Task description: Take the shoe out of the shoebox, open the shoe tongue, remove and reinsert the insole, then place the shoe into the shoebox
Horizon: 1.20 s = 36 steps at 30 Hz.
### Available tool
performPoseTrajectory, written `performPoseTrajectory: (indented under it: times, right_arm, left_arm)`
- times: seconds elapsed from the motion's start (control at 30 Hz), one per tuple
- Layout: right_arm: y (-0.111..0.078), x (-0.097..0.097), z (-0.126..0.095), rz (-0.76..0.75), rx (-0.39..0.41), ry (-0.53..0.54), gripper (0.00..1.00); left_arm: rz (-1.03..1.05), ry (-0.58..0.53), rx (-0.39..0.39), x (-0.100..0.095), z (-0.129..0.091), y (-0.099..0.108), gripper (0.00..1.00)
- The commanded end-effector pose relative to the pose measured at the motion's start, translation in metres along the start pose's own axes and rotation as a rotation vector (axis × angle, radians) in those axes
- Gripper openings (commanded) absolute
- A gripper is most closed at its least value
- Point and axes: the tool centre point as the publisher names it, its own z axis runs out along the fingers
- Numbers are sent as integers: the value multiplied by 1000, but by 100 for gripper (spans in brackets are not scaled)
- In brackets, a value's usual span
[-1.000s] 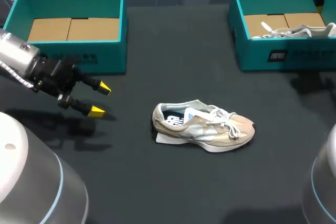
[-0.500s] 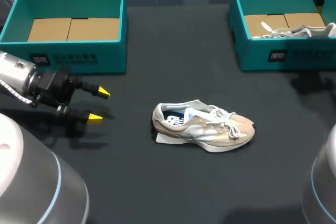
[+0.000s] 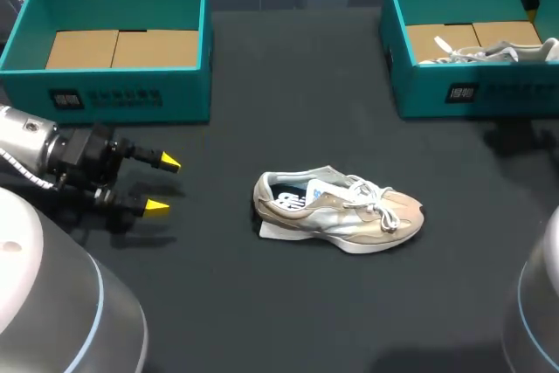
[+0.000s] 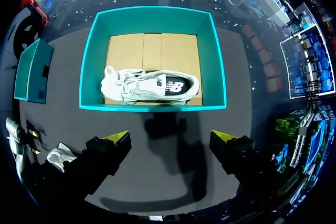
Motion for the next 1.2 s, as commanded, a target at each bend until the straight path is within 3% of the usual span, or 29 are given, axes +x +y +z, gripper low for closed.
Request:
performPoseTrajectory:
  times: [0.03,0.57,1.03,1.2]
  right_arm:
    - [0,0,0,0,1,1,100]
    - [0,0,0,0,1,1,100]
    - [0,0,0,0,1,1,100]
    - [0,0,0,0,1,1,100]
  left_arm:
    - [0,-16,6,2,8,2,100]
    - [-23,-6,17,5,54,-11,100]
    - [-23,-6,17,5,54,-11,100]
    - [-64,-22,51,1,67,-5,100]
